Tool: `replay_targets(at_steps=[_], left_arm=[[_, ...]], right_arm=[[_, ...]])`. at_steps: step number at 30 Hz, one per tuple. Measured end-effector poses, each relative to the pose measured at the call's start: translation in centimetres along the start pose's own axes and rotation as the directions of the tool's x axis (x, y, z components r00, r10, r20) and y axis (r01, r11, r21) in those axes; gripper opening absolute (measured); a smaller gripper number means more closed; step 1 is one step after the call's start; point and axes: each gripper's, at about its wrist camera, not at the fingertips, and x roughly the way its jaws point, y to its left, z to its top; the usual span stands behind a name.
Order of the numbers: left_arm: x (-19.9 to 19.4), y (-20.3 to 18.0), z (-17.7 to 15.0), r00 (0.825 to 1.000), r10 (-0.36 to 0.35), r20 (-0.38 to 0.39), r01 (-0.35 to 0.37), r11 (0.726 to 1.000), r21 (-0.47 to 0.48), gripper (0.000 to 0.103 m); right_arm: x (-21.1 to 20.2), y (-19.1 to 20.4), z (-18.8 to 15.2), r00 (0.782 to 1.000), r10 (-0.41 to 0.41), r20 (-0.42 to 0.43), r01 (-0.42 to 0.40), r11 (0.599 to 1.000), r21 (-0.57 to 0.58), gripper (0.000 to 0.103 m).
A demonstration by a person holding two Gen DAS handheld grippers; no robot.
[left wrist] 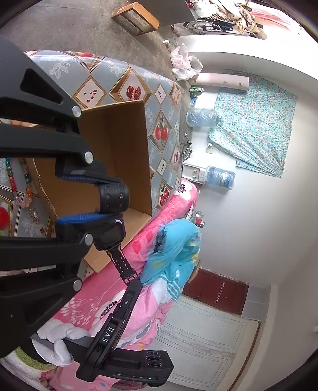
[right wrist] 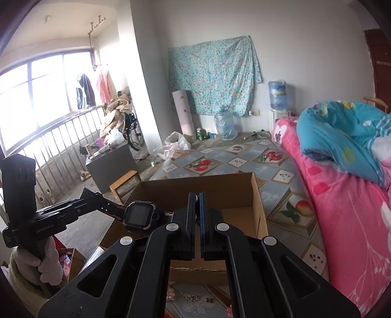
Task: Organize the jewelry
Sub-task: 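Carry the dangling smartwatch by its strap with the left tool toward the box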
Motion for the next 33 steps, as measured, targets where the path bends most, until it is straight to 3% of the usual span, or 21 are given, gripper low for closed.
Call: replay_targets(at_steps=[3, 16, 19, 27, 33], left_arm=[[1.1, 0.2, -0.9, 0.999, 0.007, -0.041, -0.007, 1.0, -0.012, 0.02], [0.2, -0.2, -3.9, 0.999, -0.007, -0.045, 0.007, 1.0, -0.002, 0.02], [0.2, 0.1, -5.1, 0.998, -0.021, -0.061, 0.019, 0.999, -0.032, 0.02], [-0.5, -0.8, -9.0, 0.997, -0.002, -0.076, 0.001, 1.0, -0.004, 0.02], [0.6, -1.5, -11.7, 0.99, 0.018, -0.14, -0.016, 1.0, 0.018, 0.02]], right_arm=[[0.9, -0.5, -0.9, 0.999, -0.001, -0.033, 0.002, 1.0, 0.022, 0.001], [-0.8, -0.8, -3.8, 0.999, 0.015, -0.053, -0.011, 0.997, 0.076, 0.001], [-0.6, -1.2, -5.1, 0.996, 0.026, -0.081, -0.016, 0.994, 0.111, 0.001], [-0.3, -2.4, -8.8, 0.988, 0.04, -0.149, -0.007, 0.977, 0.215, 0.001], [0.2, -3.4, -10.8, 0.981, 0.044, -0.191, 0.011, 0.96, 0.279, 0.0]])
